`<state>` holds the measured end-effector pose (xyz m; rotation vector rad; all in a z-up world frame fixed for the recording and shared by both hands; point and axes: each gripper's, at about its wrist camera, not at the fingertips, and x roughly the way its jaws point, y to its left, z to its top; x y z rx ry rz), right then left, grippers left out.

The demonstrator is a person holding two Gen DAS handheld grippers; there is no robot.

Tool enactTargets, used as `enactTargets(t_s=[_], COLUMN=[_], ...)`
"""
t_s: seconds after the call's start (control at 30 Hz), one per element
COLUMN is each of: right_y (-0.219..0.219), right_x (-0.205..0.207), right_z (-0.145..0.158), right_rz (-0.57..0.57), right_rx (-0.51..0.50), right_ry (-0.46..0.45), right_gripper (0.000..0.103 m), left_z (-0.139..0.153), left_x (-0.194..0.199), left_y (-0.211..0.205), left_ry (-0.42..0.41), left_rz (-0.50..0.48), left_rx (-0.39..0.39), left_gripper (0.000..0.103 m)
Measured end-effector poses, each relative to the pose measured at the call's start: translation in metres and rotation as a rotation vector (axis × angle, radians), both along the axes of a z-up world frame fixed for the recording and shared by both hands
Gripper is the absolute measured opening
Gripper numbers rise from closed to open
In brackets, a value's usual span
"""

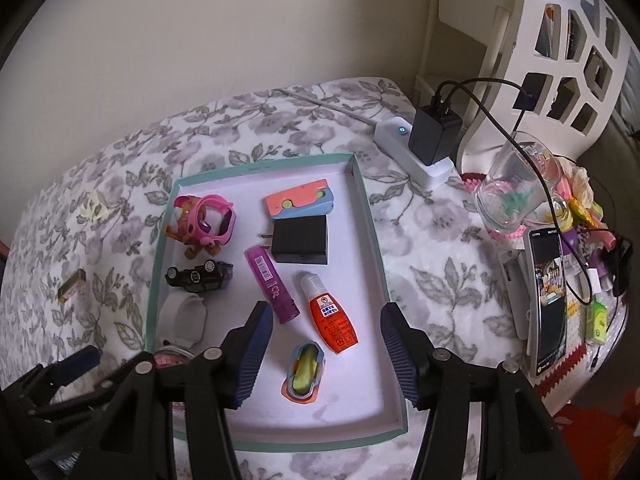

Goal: Organize rigid objects
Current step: 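Open right gripper to drop the block in the tray while left releases the ball, then move both open grippers back toward the gold bar and cream clip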

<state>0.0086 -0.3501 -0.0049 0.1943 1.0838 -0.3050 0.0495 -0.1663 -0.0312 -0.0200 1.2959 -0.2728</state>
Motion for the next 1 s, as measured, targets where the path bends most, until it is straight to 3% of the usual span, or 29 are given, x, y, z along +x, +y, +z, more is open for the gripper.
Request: enactTargets(t_s=[0.27,0.4,0.5,0.57,0.7,0.8,1.0], right_y=[0.009,0.013,0.016,0.016,0.017,0.017,0.017], right_x=[0.004,0.005,0.006,0.007,0.008,0.008,0.009], right_z=[-0.008,-0.011,-0.011,-0.011,-0.012,-0.014,-0.015], right_rz=[0.030,0.050,0.061,0.065,0.065,0.060,0.055], right_rx=[-0.014,-0.019,-0.020,-0.014,-0.006,-0.009,0.005], right_ry=[0.031,0.034,0.024,0.019,0.017,0.019,0.016], right_gripper=[0.061,0.071,0.080,0.088,0.090,0.102,0.103], left_z=[0.006,0.006,0.008,0.010,0.012,0.012,0.012], left_x=[0.012,0.017,0.019,0.020,0.022,0.024,0.026], left_y=[0.029,0.043,0.052,0.057,0.067,0.074,0.087], left_ry=[-0.029,-0.045,-0.055,-0.067,-0.079,-0.068,-0.067], left_rz=[0.119,0.165,0.194,0.212,0.252,0.276,0.318], left_rx=[-0.003,0.025,0.029,0.030,0.024,0.004,-0.007], left_gripper=[0.082,0.082,0.100,0.101,0.101,0.101,0.101])
